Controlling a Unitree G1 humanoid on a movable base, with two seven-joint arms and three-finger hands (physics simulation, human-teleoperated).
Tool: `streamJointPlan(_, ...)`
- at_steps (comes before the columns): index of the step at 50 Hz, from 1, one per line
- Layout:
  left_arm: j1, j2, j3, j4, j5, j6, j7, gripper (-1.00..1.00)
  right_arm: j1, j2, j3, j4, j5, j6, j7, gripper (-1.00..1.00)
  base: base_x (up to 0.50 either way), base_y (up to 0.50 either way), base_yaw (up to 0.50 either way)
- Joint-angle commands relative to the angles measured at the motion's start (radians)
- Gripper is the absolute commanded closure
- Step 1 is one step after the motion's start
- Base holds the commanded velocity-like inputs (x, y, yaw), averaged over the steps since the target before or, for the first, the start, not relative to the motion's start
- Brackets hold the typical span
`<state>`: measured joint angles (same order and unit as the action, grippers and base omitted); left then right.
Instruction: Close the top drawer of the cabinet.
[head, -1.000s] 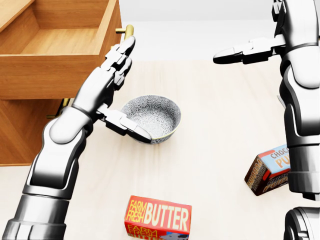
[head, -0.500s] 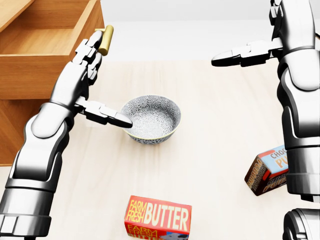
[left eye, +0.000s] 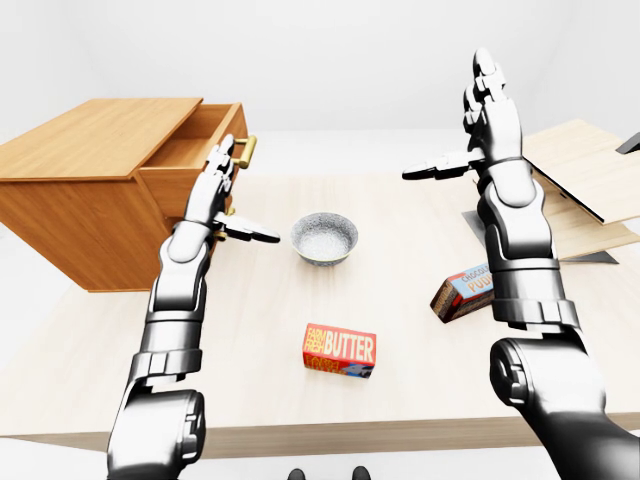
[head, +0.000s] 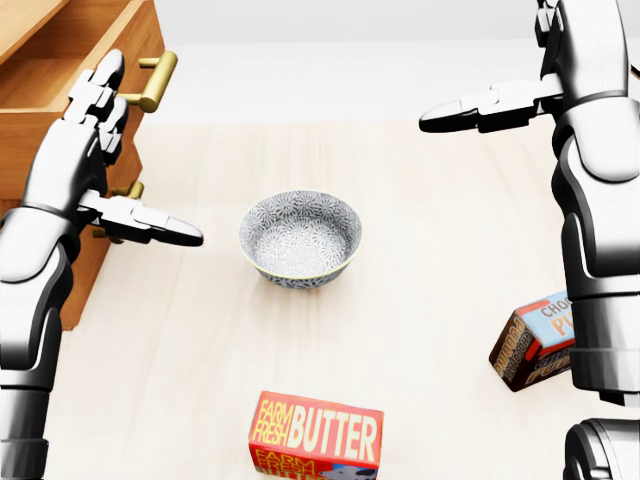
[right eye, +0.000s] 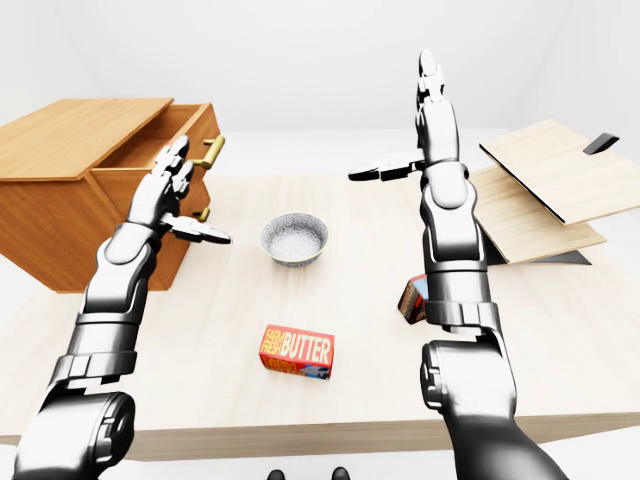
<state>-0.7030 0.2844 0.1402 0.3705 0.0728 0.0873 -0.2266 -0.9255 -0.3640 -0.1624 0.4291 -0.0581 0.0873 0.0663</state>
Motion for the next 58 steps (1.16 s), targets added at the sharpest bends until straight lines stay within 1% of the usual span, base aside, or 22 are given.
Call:
streamJointPlan(1, 0.007, 0.085, 0.056, 0.022, 0.001, 0.0, 0.008, -1.0, 0.007, 0.001, -0.001, -0.027, -0.001, 0.0, 0.003, -1.0, 0.0, 0.0, 0.0)
streamJointPlan(5, -0.004, 0.117, 0.07, 0.06, -0.007, 0.0, 0.006, -1.0, 0.011, 0.0, -0.002, -0.035, -0.003, 0.0, 0.002, -1.0, 0.0, 0.0, 0.0)
streamJointPlan(7, -0.009, 0.126, 0.072, 0.071, -0.009, 0.0, 0.007, -1.0, 0.013, 0.0, -0.002, -0.037, -0.003, 0.0, 0.002, -1.0, 0.0, 0.0, 0.0)
streamJointPlan(10, -0.021, 0.147, 0.08, 0.111, -0.012, 0.0, 0.019, -1.0, 0.015, 0.0, -0.002, -0.039, -0.005, 0.0, 0.0, -1.0, 0.0, 0.0, 0.0)
streamJointPlan(12, -0.018, 0.152, 0.081, 0.111, -0.014, 0.0, 0.019, -1.0, 0.016, 0.0, -0.002, -0.041, -0.007, 0.0, -0.001, -1.0, 0.0, 0.0, 0.0)
streamJointPlan(20, -0.033, 0.21, 0.108, 0.149, -0.023, 0.0, 0.032, -1.0, 0.028, 0.002, -0.003, -0.077, -0.009, 0.0, -0.001, -1.0, 0.0, 0.0, 0.0)
streamJointPlan(34, -0.048, 0.291, 0.14, 0.213, -0.034, 0.0, 0.087, -1.0, 0.03, 0.009, 0.0, -0.088, -0.015, 0.0, -0.002, -1.0, 0.0, 0.0, 0.0)
streamJointPlan(38, -0.079, 0.314, 0.144, 0.291, -0.031, 0.0, 0.121, -1.0, 0.031, 0.011, 0.002, -0.094, -0.016, 0.0, 0.0, -1.0, 0.0, 0.0, 0.0)
streamJointPlan(40, -0.086, 0.322, 0.143, 0.299, -0.036, 0.0, 0.123, -1.0, 0.031, 0.012, 0.001, -0.098, -0.016, 0.0, 0.001, -1.0, 0.0, 0.0, 0.0)
streamJointPlan(46, -0.071, 0.326, 0.141, 0.266, -0.041, 0.0, 0.129, -1.0, 0.029, 0.01, 0.0, -0.097, -0.016, 0.0, 0.001, -1.0, 0.0, 0.0, 0.0)
streamJointPlan(52, -0.054, 0.315, 0.14, 0.199, -0.046, 0.0, 0.119, -1.0, 0.029, 0.011, 0.001, -0.113, -0.015, 0.0, 0.003, -1.0, 0.0, 0.0, 0.0)
streamJointPlan(58, -0.031, 0.297, 0.148, 0.08, -0.054, 0.0, 0.104, -1.0, 0.03, 0.008, -0.002, -0.125, -0.014, 0.0, 0.006, -1.0, 0.0, 0.0, 0.0)
